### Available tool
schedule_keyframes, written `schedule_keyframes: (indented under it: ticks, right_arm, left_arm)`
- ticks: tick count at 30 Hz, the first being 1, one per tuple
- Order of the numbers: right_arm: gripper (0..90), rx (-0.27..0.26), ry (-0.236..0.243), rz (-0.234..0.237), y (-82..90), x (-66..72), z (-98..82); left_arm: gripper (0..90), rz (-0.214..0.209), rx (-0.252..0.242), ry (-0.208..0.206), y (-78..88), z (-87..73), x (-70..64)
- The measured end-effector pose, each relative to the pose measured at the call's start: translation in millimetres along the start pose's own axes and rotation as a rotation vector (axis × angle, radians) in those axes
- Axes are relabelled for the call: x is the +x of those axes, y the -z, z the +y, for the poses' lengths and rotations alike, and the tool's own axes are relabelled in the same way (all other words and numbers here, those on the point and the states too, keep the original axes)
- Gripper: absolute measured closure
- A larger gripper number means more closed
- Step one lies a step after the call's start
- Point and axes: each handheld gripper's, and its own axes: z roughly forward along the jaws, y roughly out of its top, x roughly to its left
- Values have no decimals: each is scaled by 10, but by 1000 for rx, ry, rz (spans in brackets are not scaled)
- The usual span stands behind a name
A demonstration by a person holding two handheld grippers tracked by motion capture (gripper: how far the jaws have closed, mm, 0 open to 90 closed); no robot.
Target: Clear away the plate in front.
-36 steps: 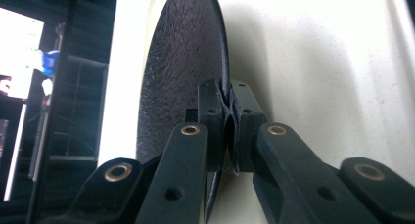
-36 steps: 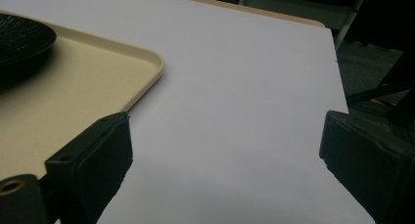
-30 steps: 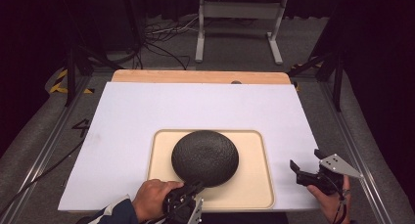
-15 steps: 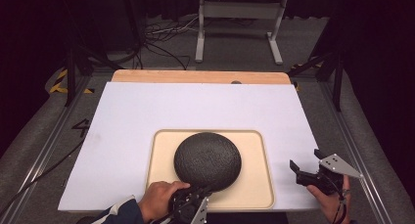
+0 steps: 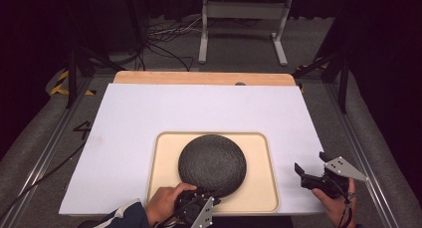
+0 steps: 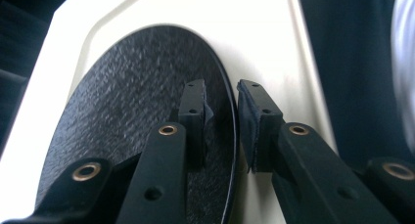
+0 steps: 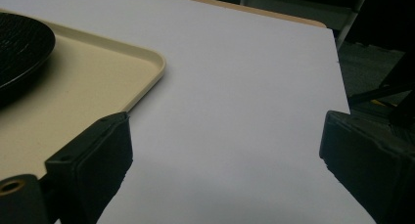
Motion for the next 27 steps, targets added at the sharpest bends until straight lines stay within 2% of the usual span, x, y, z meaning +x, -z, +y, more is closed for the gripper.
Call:
schedule_keyframes:
  ticks: [2,4,5,9,11,14,16,19,20,23,27]
  right_arm:
    - [60,0,-1,0,0,1,0]
    - [60,0,-1,0,1,0,0]
    - [60,0,-1,0,1,0,0]
    - [60,0,-2,1,1,0,1]
    - [60,1,-2,1,-1,-1,0]
    - [60,0,-2,1,1,0,1]
    - [60,0,-1,0,3,0,2]
    - [60,0,-1,0,1,-2,1]
    - [60,0,-1,0,1,-1,1]
    - [61,1,0,-1,2,1,2]
    - [61,1,3,-1,2,4,3]
  left_arm:
    - [714,12,-17,10,30,2,17]
    - [702,9,-27,37,66,-6,39]
    - [695,15,-44,35,78,-7,58]
    - [687,32,-52,46,125,-17,102]
    - [666,62,-48,55,178,-32,154]
    - [646,73,-64,66,211,-48,205]
    - [617,96,-60,73,235,-60,234]
    - [567,105,-59,85,272,-72,284]
    - [531,122,-52,83,284,-74,298]
    - [500,158,-47,104,341,-103,366]
    - [428,174,-34,114,377,-141,428]
